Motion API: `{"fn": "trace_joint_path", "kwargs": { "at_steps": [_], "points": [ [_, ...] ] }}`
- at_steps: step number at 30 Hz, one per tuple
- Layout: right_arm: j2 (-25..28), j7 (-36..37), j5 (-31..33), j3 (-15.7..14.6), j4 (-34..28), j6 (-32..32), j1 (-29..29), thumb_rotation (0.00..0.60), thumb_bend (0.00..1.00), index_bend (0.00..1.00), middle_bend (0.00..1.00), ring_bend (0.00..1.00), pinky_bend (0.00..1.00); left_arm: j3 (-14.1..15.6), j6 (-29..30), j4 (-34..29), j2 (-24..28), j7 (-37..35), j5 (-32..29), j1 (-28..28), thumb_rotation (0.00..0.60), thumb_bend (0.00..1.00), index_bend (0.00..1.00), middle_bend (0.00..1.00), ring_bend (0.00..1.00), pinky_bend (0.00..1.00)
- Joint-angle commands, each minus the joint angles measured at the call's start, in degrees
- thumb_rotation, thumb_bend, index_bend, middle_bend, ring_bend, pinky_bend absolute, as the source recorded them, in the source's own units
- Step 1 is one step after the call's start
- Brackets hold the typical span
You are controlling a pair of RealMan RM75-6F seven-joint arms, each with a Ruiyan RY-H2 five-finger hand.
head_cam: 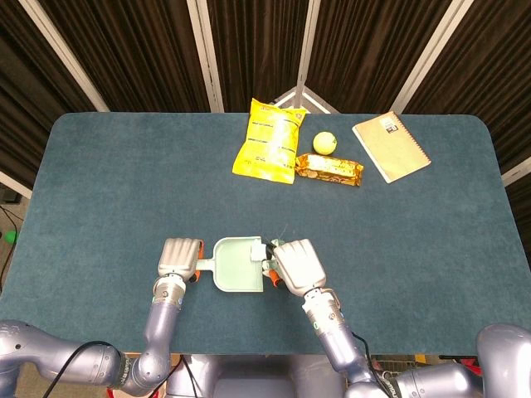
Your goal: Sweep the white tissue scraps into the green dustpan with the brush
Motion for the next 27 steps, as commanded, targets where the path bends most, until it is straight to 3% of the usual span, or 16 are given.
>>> {"fn": "trace_joint_path", "kwargs": {
  "at_steps": [1,22,27],
  "points": [
    [-0.7,0.2,0.4,-0.4,0.5,0.0,0.0,0.6,0.43,0.75,0.9,0.92,0.88,0.1,-0.2,0.2,-0.1,-0.2,0.0,0.0,0.6,0.64,0.73,1.0,1.0,1.0],
    [-2.1,3.0,-2.2,2.4,-6.5,-1.5,2.7,0.6,0.43,0.75,0.9,0.92,0.88,0.5,-0.6,1.1,-1.1,-1.4,0.5,-0.1,0.6,0.64,0.73,1.0,1.0,1.0],
    [1.2,3.1,-3.0,5.8,-6.1,0.3,2.8,0.6,0.43,0.75,0.9,0.92,0.88,0.6,-0.4,0.6,-0.6,-1.5,0.7,-0.1,0.6,0.64,0.73,1.0,1.0,1.0]
  ]
}}
